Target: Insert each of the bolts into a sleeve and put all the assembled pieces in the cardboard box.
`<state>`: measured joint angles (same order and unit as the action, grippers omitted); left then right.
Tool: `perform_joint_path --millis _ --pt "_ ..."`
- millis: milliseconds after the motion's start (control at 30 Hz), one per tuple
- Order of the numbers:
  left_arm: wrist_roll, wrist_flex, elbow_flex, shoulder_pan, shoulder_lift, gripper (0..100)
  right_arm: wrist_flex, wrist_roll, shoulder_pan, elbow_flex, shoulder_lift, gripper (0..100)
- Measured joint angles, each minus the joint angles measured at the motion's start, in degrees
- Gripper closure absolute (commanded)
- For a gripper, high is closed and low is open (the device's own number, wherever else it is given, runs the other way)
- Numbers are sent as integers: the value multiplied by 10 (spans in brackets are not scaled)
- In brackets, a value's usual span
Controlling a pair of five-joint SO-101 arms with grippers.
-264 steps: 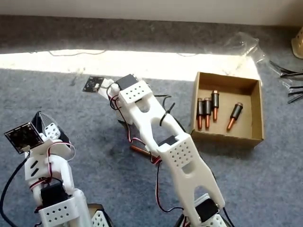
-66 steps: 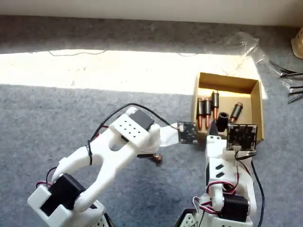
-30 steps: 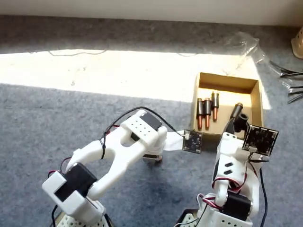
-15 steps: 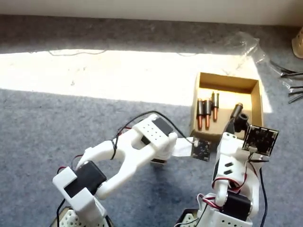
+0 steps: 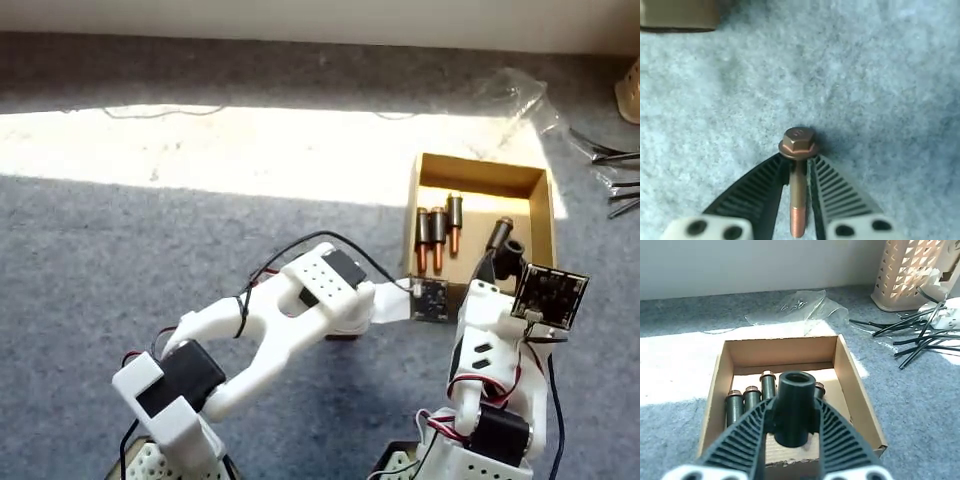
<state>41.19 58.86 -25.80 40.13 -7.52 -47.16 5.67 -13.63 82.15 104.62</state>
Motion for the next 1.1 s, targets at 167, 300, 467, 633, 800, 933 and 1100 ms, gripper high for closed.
perform_joint_path --millis 167,300,467,633,800,933,1100 --pt "-72 -34 0 -8 0 993 0 0 0 0 0 995" --pt "-165 -63 0 -48 0 993 0 0 0 0 0 995" --pt "-312 -97 0 -114 0 992 0 0 0 0 0 995" --pt "-491 -127 0 -199 -3 989 0 0 0 0 0 995" --pt "-535 -129 0 -242 -3 989 0 0 0 0 0 995" --pt "-535 -129 0 -245 -3 989 0 0 0 0 0 995" --pt "-535 -129 32 -246 -55 989 0 0 0 0 0 995"
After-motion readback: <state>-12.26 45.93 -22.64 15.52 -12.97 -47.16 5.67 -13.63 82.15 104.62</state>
